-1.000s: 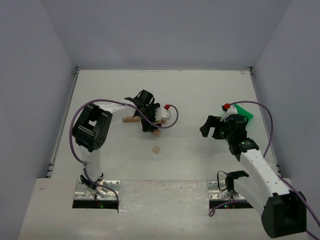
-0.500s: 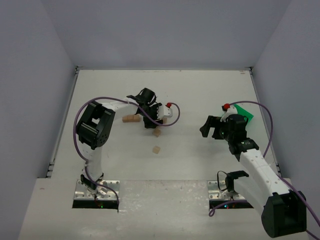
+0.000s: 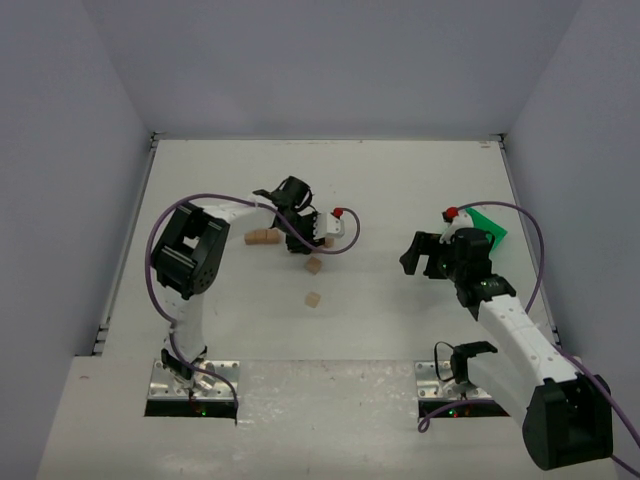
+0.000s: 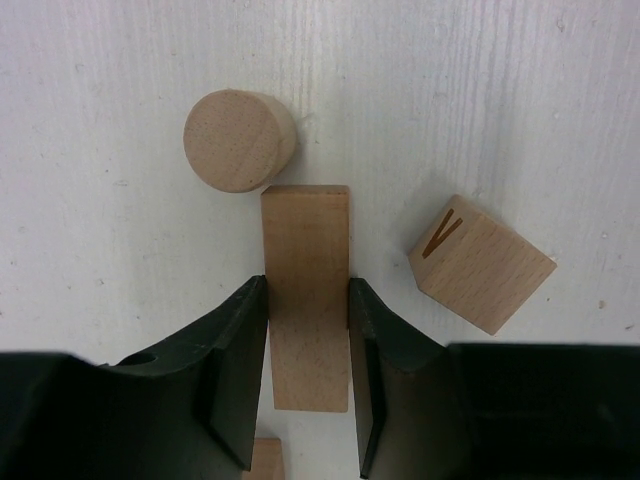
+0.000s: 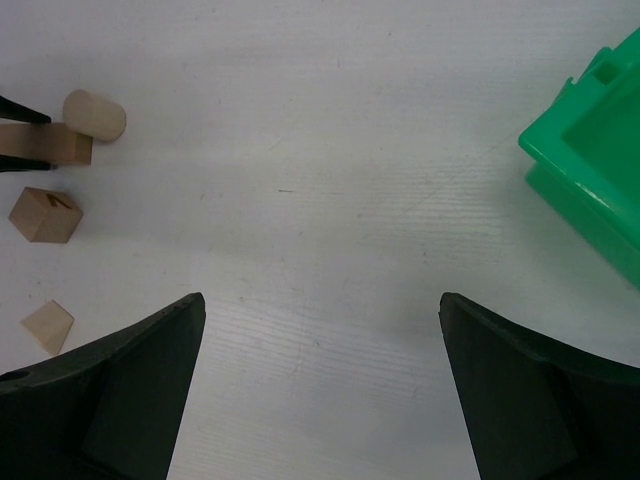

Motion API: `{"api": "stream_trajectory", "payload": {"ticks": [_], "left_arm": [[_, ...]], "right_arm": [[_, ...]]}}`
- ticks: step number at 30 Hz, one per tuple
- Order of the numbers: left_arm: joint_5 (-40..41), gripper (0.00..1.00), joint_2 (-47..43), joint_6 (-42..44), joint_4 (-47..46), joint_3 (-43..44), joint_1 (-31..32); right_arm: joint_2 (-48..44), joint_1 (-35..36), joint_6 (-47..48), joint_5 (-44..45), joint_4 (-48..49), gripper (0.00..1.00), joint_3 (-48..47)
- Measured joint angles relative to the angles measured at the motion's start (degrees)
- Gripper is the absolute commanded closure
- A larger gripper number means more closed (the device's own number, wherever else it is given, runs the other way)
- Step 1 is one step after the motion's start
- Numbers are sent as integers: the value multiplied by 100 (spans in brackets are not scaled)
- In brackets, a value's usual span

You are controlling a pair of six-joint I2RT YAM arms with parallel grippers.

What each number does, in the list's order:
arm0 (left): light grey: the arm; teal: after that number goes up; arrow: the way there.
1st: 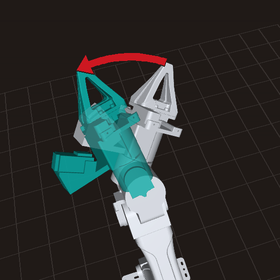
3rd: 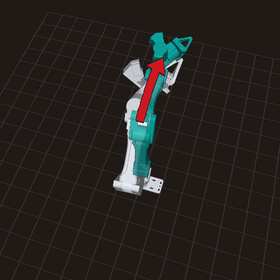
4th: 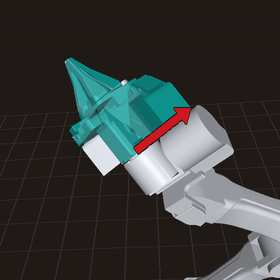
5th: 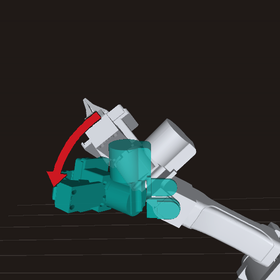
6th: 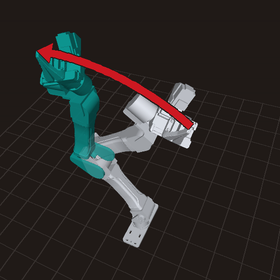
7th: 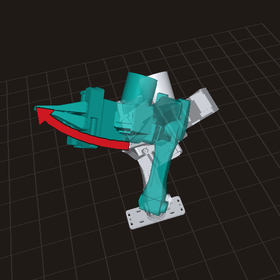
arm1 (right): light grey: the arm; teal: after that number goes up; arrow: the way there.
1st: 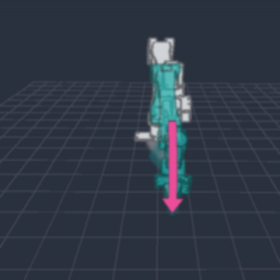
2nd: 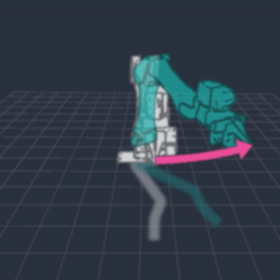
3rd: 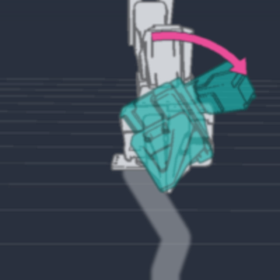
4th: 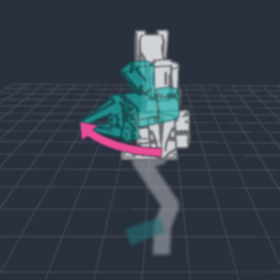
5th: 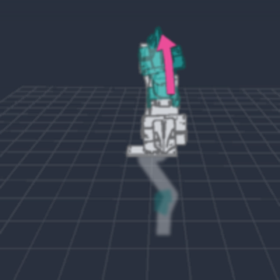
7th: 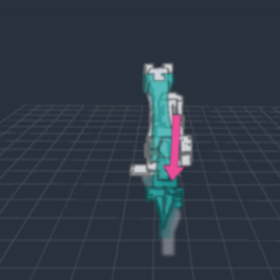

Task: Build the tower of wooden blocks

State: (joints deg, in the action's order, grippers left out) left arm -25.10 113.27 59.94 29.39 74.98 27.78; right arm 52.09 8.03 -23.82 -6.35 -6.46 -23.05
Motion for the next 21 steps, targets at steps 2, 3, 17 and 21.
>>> {"api": "stream_trajectory", "payload": {"ticks": [2,3,17,21], "left_arm": [[0,95,-85,33,72,22,-1],[-2,96,-154,54,111,41,-8],[-233,97,-1677,625,395,-234,-997],[-191,97,-1839,809,520,-499,-1296]], "right_arm": [[44,0,10,0,-2,1,0],[64,0,13,7,-3,1,0],[86,0,115,273,-5,1,0],[175,0,134,334,-9,1,-23]]}}
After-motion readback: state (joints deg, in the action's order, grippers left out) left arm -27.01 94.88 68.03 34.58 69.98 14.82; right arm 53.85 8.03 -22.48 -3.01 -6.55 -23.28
